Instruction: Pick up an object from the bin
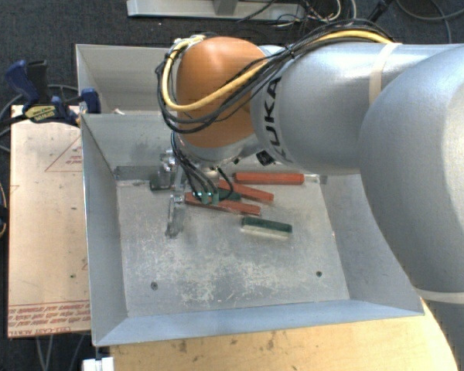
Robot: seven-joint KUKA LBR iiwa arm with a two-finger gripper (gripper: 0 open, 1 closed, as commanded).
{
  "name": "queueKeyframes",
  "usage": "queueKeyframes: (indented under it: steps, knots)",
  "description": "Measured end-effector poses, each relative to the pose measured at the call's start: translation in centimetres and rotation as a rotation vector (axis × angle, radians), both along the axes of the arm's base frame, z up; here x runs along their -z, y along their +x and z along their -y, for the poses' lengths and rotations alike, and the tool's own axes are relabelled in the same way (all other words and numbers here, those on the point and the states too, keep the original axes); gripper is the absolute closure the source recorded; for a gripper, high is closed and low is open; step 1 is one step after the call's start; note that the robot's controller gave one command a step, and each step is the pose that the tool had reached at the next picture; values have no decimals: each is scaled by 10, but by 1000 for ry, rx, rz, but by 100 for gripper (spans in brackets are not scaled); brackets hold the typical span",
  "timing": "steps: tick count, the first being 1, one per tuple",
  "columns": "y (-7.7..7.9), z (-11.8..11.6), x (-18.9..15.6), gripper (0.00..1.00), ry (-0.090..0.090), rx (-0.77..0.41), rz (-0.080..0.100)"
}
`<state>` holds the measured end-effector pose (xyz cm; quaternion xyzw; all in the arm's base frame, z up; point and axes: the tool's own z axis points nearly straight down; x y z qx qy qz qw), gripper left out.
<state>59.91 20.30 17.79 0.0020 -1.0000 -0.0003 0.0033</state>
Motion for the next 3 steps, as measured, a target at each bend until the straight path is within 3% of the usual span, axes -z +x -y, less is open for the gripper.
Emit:
queueKeyframes:
  steps: [1, 2, 3]
  knots:
    - [41, 63, 110, 0, 2, 24, 12]
    - [43, 60, 103, 100, 4, 21, 20]
    - [52, 49, 74, 100, 2, -94, 12]
